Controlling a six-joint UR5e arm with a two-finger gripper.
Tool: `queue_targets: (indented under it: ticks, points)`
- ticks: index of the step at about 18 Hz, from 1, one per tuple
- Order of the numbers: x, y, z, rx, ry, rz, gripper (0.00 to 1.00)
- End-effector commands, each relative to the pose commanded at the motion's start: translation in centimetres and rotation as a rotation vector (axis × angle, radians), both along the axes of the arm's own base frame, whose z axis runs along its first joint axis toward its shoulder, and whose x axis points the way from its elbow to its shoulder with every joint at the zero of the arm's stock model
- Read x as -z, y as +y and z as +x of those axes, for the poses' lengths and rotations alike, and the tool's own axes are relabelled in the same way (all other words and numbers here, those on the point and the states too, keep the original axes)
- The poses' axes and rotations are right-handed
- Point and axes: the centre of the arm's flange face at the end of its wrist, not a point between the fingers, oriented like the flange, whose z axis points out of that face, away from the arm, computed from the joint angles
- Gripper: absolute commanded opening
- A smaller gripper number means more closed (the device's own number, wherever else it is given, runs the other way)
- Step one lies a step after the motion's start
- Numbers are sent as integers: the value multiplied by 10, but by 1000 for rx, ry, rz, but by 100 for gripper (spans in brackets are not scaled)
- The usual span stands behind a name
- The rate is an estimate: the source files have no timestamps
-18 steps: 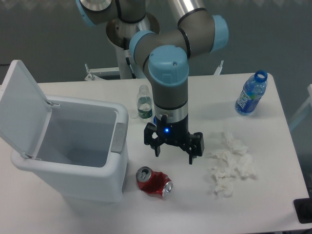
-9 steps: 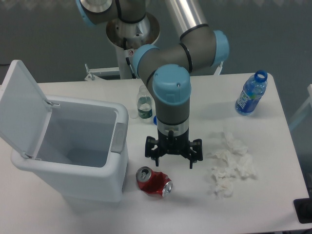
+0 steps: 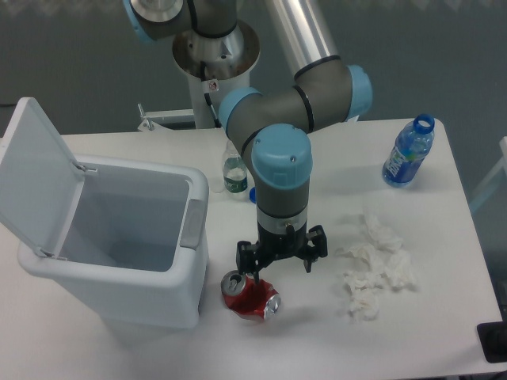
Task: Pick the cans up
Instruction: 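Close the gripper on the crushed red can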
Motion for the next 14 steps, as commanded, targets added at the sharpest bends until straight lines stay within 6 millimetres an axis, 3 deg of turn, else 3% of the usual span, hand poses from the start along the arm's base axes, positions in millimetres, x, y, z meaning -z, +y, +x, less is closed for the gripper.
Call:
queue_targets:
  ticks: [8, 14]
  points:
    - [18, 20, 10, -126, -34, -10, 100]
    - [47, 30, 26, -218, -70, -48, 100]
